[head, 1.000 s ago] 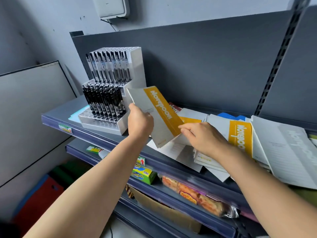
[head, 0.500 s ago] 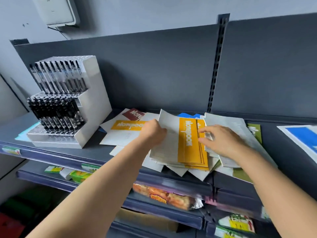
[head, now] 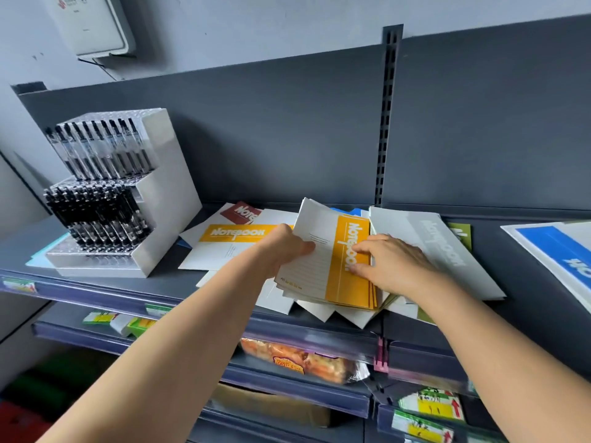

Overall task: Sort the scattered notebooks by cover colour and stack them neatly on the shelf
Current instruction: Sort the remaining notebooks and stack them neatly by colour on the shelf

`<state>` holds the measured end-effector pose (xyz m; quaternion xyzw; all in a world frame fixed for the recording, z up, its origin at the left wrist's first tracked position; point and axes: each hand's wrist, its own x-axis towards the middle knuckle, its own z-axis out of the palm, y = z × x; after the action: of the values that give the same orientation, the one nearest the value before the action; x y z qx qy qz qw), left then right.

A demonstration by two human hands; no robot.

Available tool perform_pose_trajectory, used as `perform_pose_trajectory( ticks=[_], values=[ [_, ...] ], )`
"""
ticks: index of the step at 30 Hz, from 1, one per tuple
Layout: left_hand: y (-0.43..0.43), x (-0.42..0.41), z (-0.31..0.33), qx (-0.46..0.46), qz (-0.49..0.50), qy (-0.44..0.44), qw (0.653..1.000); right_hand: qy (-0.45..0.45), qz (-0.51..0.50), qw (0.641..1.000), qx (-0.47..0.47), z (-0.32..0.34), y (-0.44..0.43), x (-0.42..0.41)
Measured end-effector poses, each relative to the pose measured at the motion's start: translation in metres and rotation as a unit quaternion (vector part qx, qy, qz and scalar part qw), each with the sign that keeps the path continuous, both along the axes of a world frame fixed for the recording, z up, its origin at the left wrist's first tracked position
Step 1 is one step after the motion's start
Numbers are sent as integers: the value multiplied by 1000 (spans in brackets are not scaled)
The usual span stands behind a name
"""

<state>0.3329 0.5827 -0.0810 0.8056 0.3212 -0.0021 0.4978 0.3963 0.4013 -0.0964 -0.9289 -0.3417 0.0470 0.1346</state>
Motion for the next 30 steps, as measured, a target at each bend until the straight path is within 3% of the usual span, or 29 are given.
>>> perform_pose_trajectory(
  ticks=[4,8,11,16,20,23,27,30],
  values=[
    [22,2,1,175,4,-25,984,-46,42,997,55,4,22,-17],
    [70,-14,5,369,-34,66,926,-19,82,994,75,4,43,-27],
    [99,-21,1,369,-116,152,909,-11,88,994,71,3,65,-31],
    [139,-10,-4,282,-193,143,929,-10,88,995,46,2,101,-39],
    [156,3,-8,331,-218,159,904,1,58,997,53,-4,115,-39],
    [157,9,-5,438,-218,160,857,8,33,998,54,-6,117,-39],
    [167,1,14,532,-136,72,833,15,19,998,66,-7,117,-40],
    [173,-10,37,508,-61,-23,859,55,9,992,116,-4,114,-38]
  ],
)
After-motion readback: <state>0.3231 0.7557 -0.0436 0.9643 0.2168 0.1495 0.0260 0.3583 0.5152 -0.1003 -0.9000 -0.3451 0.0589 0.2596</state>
